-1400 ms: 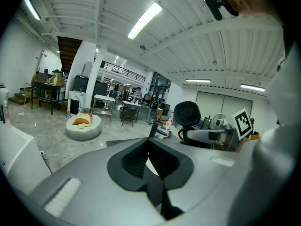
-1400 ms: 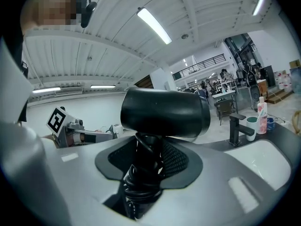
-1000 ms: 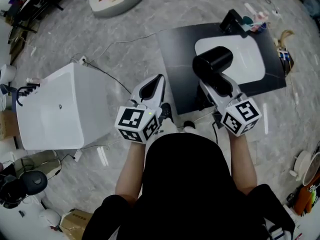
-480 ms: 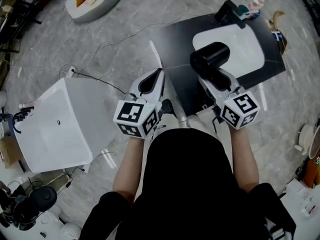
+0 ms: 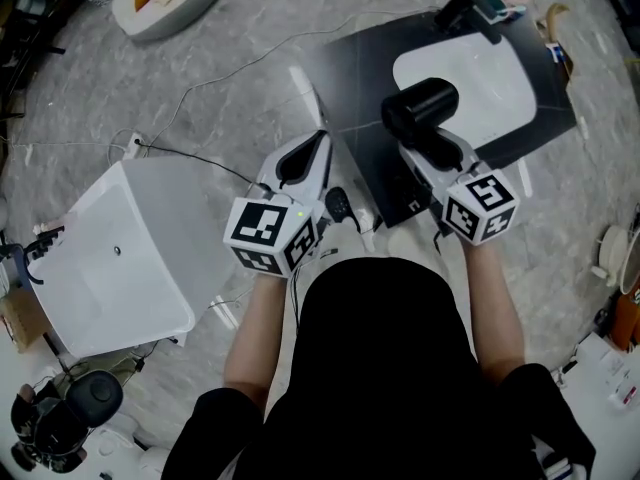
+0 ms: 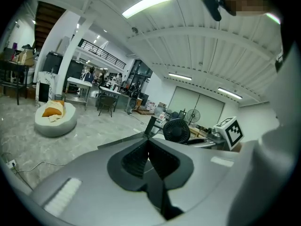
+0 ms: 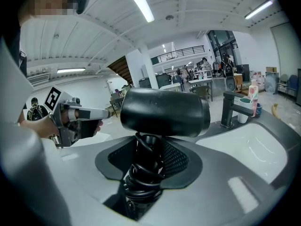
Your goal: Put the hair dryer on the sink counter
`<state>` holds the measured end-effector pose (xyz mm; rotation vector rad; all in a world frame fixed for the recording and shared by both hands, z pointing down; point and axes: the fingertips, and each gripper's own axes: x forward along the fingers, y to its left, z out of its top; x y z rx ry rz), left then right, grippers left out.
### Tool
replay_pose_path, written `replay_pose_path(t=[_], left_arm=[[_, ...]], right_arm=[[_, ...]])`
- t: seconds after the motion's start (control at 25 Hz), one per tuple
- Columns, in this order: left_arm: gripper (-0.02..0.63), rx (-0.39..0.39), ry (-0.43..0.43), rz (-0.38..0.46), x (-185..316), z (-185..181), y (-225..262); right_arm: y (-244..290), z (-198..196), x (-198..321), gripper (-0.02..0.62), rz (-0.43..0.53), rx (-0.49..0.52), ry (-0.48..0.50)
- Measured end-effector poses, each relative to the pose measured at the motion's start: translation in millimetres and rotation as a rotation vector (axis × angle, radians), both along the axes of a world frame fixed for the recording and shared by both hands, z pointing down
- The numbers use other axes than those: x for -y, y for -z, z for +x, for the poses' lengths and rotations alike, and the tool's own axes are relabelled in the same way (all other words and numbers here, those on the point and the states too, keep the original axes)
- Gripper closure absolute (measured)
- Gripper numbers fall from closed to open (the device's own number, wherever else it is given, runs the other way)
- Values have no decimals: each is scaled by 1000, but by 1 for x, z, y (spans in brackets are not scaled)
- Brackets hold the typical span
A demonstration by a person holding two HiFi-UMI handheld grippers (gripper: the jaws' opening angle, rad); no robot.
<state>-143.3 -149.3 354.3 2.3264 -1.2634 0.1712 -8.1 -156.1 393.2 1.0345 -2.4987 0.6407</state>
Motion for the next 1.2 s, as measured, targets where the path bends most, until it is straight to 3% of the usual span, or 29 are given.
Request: replay_pose_path(t=[0.52,1.2], left_arm=[[606,-42,3,-60,3,-4,-40],[606,-25,-25,-98,0,10,-86]], right_arm=[[-63,-13,3,428,-104,-98,40],[-125,-14,17,428,-189,-193,65]])
